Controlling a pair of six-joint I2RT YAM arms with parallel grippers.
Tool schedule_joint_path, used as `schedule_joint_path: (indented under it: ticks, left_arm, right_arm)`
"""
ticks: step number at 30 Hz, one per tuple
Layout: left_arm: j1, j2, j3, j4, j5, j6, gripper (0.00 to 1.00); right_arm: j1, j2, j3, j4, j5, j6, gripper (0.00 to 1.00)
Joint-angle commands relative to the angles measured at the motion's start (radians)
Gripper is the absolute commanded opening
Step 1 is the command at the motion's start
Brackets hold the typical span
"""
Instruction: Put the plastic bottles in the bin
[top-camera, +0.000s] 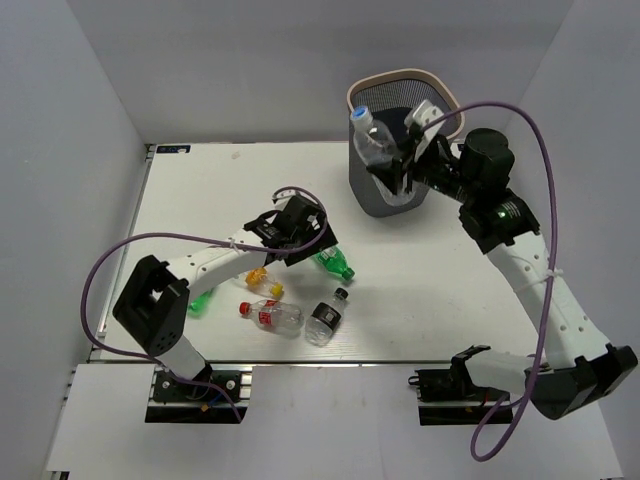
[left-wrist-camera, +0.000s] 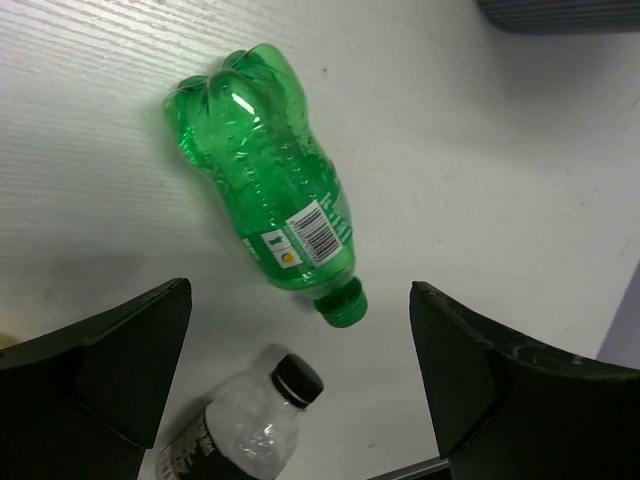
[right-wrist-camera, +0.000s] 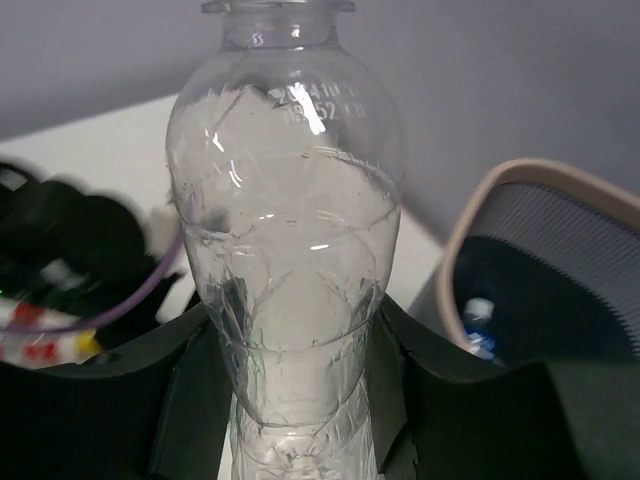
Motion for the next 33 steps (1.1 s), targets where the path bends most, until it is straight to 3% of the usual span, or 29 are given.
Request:
schedule_joint_path:
  ticks: [1,3,10,11,12,13,14,16,20,26,29,32,33]
  left_arm:
    - [0.009,0.0,0.016,0.058,-0.001,-0.085,1.0]
    - [0.009,0.02,0.017,0.045,-0.001,-0.085,1.0]
    - [0.0,0.044,0.009,0.055,0.01,-0.094,1.0]
    - [0.0,0.053,0.009,0.055,0.01,-0.105,1.0]
    - [0.0,0.054,0.009,0.055,0.01,-0.105,1.0]
    - [0.0,0.054,0.009,0.065,0.01,-0.105,1.0]
    - [0.0,0.067,0.009,0.065,0.01,-0.114,1.0]
    - [0.0,0.08,0.019,0.065,-0.001,-0.114,1.0]
    - [0.0,0.147,0.085,0.001,-0.047,-0.114,1.0]
    - [0.0,0.279,0.147,-0.011,-0.078,-0.114,1.0]
    - [-0.009,0.337,0.216,-0.057,-0.087,-0.114,0.97]
    - [-0.009,0.391,0.262,-0.106,-0.087,-0.105,0.78]
    - [-0.009,0.391,0.262,-0.106,-0.078,-0.081,0.65]
  right_arm:
    - [-0.006,0.041,0.045,0.342,0.241,0.11,0.05]
    - [-0.01,0.111,0.099,0.423,0.37,0.106,0.05]
    - [-0.065,0.304,0.274,0.47,0.46,0.112,0.06]
    - [-0.078,0.343,0.307,0.453,0.471,0.113,0.13]
    - [-0.081,0.364,0.331,0.415,0.478,0.107,0.3]
    - [-0.085,0.422,0.422,0.344,0.485,0.109,0.54]
    - [-0.101,0.476,0.455,0.304,0.515,0.113,0.9]
    - [-0.119,0.523,0.493,0.211,0.508,0.109,0.9]
    - [-0.177,0.471,0.418,0.184,0.402,0.144,0.9]
    - [-0.22,0.215,0.25,0.14,0.16,0.167,0.9]
    - [-0.231,0.063,0.028,0.132,0.063,0.165,0.9]
    - [-0.24,-0.078,-0.141,0.118,0.014,0.152,0.87]
    - [-0.243,-0.101,-0.192,0.111,-0.001,0.145,0.82]
